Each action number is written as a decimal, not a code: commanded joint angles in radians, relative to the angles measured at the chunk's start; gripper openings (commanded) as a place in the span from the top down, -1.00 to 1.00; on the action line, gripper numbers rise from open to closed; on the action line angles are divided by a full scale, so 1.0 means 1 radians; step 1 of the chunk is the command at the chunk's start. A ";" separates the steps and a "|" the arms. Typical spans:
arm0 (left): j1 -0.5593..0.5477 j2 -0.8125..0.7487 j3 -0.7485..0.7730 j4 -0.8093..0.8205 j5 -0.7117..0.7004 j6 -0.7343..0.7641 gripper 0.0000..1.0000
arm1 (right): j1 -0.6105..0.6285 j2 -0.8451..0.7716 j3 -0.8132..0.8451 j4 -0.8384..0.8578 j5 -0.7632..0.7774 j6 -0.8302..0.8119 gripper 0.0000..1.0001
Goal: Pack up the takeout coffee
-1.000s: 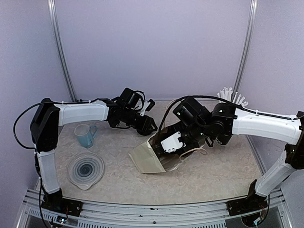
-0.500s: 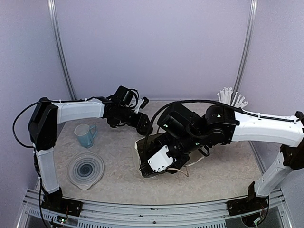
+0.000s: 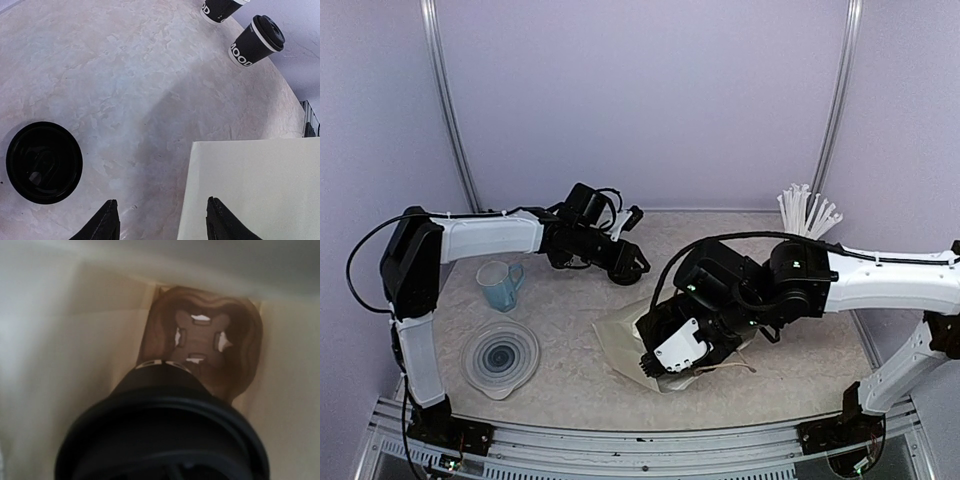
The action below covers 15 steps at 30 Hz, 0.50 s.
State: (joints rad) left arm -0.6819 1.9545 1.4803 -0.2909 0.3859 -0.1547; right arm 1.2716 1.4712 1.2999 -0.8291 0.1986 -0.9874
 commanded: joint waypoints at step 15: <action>-0.025 -0.246 -0.041 -0.036 -0.214 0.080 -0.20 | -0.106 -0.059 -0.052 0.035 -0.015 0.006 0.19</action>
State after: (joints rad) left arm -0.7055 1.9339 1.4803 -0.3271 0.2790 -0.1291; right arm 1.1664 1.4353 1.2572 -0.7948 0.2134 -0.9867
